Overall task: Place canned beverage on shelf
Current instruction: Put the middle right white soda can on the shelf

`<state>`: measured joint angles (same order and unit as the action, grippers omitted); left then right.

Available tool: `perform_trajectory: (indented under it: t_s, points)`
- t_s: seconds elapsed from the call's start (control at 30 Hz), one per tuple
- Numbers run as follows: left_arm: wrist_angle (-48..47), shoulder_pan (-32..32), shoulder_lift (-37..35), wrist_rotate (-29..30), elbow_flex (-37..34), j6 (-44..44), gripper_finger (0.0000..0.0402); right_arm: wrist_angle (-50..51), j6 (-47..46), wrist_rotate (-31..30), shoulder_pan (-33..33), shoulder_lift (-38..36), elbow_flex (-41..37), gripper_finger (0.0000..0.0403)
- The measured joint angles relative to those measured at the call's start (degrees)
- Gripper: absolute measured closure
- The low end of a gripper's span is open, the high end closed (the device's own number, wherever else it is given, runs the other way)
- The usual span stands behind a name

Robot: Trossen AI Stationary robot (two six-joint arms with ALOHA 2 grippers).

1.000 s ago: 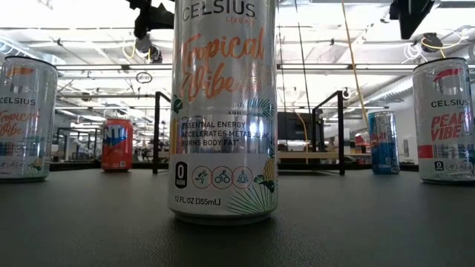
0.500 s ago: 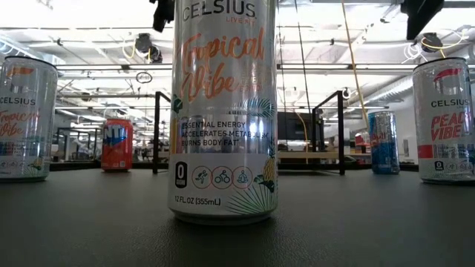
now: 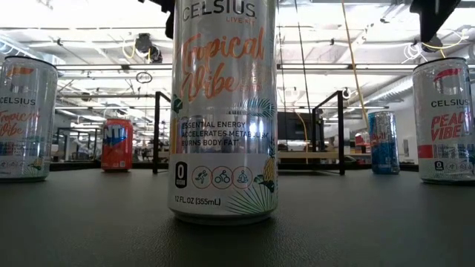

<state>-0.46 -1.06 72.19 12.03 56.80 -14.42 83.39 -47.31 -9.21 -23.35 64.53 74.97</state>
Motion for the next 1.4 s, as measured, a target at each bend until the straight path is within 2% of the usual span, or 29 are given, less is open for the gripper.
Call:
perform_trajectory:
  t_s: [0.23, 0.37, 0.57, 0.73, 0.87, 1.03, 1.27, 1.4]
  points:
    - [0.0, 1.1, 3.1, 0.0, 0.0, 1.4, 0.0161, -1.5, -0.5, -1.3, -3.3, 0.0, -3.7, 0.0082]
    - [-0.1, 1.1, 3.4, 0.0, -0.1, 0.3, 0.0157, -3.2, -1.3, -1.3, -3.4, 0.0, -6.7, 0.0064]
    - [0.0, 0.7, 3.4, 0.0, -0.1, 1.7, 0.0108, -3.0, -4.6, -1.6, -2.5, -0.1, -11.1, 0.0031]
    - [-0.1, 0.4, 3.4, 0.1, -0.1, 3.2, 0.0068, -8.0, -4.5, -3.5, -1.9, -0.2, -14.0, 0.0028]
    - [-0.1, -0.2, 3.4, 0.1, -0.1, 2.9, 0.0059, -10.2, -5.4, -4.4, -0.2, -0.2, -16.4, 0.0029]
    - [-0.1, -0.5, 3.4, 0.1, -0.1, 2.9, 0.0059, -11.9, -5.1, -4.1, 1.2, -0.2, -17.7, 0.0062]
    - [-0.1, -0.5, 3.4, 0.0, -0.1, 2.8, 0.0058, -12.8, -3.1, -2.1, 3.0, -0.3, -17.7, 0.0159]
    - [-0.1, -0.5, 3.4, -0.1, -0.1, 2.8, 0.0058, -13.7, -1.3, -0.3, 3.9, -0.3, -17.7, 0.0166]
